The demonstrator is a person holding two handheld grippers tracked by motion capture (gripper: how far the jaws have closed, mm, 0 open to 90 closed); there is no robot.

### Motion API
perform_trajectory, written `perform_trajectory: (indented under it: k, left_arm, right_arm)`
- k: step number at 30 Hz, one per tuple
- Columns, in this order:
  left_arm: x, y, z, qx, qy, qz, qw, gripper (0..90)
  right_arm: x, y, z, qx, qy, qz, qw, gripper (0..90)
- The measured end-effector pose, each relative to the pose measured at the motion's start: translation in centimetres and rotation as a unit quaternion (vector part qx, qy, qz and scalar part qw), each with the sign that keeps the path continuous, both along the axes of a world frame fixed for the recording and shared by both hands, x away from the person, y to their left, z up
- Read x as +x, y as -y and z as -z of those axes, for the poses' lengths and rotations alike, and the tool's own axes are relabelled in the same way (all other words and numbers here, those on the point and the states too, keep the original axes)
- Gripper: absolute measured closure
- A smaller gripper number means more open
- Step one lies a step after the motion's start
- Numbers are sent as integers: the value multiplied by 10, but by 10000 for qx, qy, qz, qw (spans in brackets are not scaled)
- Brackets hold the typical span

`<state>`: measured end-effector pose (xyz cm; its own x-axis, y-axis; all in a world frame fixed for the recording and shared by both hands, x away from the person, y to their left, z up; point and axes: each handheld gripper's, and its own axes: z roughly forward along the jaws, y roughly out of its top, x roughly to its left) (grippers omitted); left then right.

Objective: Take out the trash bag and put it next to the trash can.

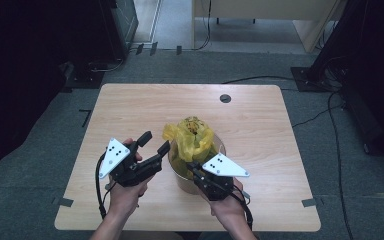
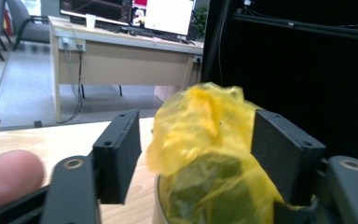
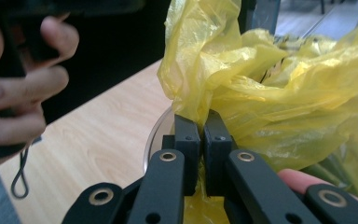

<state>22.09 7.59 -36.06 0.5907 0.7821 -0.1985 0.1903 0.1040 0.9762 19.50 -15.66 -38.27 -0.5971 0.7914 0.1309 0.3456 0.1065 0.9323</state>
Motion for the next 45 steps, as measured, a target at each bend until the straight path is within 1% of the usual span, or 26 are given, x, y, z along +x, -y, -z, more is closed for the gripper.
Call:
perform_trajectory:
  k: [4,7,10,12,14,16,18,20,21,24,26,27,28,29,30,31,32,34,35,36,38,40,44,45]
  left_arm:
    - [-1,-8,6,33,5,-53,10000,264]
    - [1,-14,13,57,-91,-173,9998,240]
    - [3,-19,20,141,-199,-260,9994,206]
    - [4,-23,26,225,-255,-367,9987,192]
    - [5,-25,32,334,-282,-521,9977,182]
    - [5,-28,39,437,-260,-687,9963,172]
    - [6,-31,47,537,-300,-790,9950,162]
    - [8,-34,54,660,-396,-873,9932,149]
    - [8,-36,58,692,-464,-893,9925,127]
    - [10,-44,71,841,-675,-969,9894,111]
    - [11,-50,81,960,-830,-1062,9862,108]
    - [11,-52,86,987,-906,-1129,9845,108]
    - [11,-55,91,1051,-955,-1211,9824,106]
    - [12,-57,96,1102,-1015,-1306,9800,105]
    - [13,-59,102,1160,-1091,-1432,9768,105]
    - [13,-61,107,1239,-1151,-1484,9744,105]
    - [15,-62,112,1248,-1235,-1469,9734,105]
    - [17,-62,122,1477,-1382,-1596,9662,100]
    - [18,-63,127,1586,-1447,-1621,9631,100]
    - [19,-63,131,1659,-1523,-1631,9606,99]
    - [21,-63,137,1780,-1629,-1635,9566,100]
    - [22,-63,143,1936,-1735,-1635,9517,100]
    - [24,-64,154,2081,-1919,-1648,9449,100]
    - [25,-64,156,2106,-1949,-1642,9438,100]
  right_arm:
    - [0,2,-6,89,179,92,9998,885]
    - [-1,4,-11,121,314,130,9993,886]
    - [-3,5,-14,139,455,161,9987,886]
    - [-4,6,-17,172,553,167,9982,885]
    - [-6,6,-20,198,670,138,9975,884]
    - [-8,7,-23,201,831,151,9962,885]
    - [-9,7,-26,242,881,184,9956,885]
    - [-10,8,-29,262,937,185,9951,885]
    - [-10,8,-30,272,969,197,9947,885]
    - [-11,10,-34,291,1037,208,9940,885]
    - [-12,12,-36,306,1086,238,9933,885]
    - [-12,13,-37,315,1105,250,9931,885]
    - [-12,14,-38,332,1104,263,9930,885]
    - [-12,15,-39,341,1127,280,9926,885]
    - [-13,16,-39,361,1141,298,9924,885]
    - [-13,16,-40,371,1160,313,9921,885]
    - [-13,17,-40,389,1173,319,9918,885]
    - [-13,18,-42,396,1210,352,9912,884]
    - [-13,18,-42,411,1221,364,9910,885]
    - [-13,18,-43,411,1247,375,9906,885]
    - [-14,19,-44,414,1296,404,9899,885]
    - [-15,20,-45,427,1357,452,9888,884]
    - [-16,25,-48,469,1455,592,9865,885]
    - [-16,26,-48,465,1484,631,9858,885]
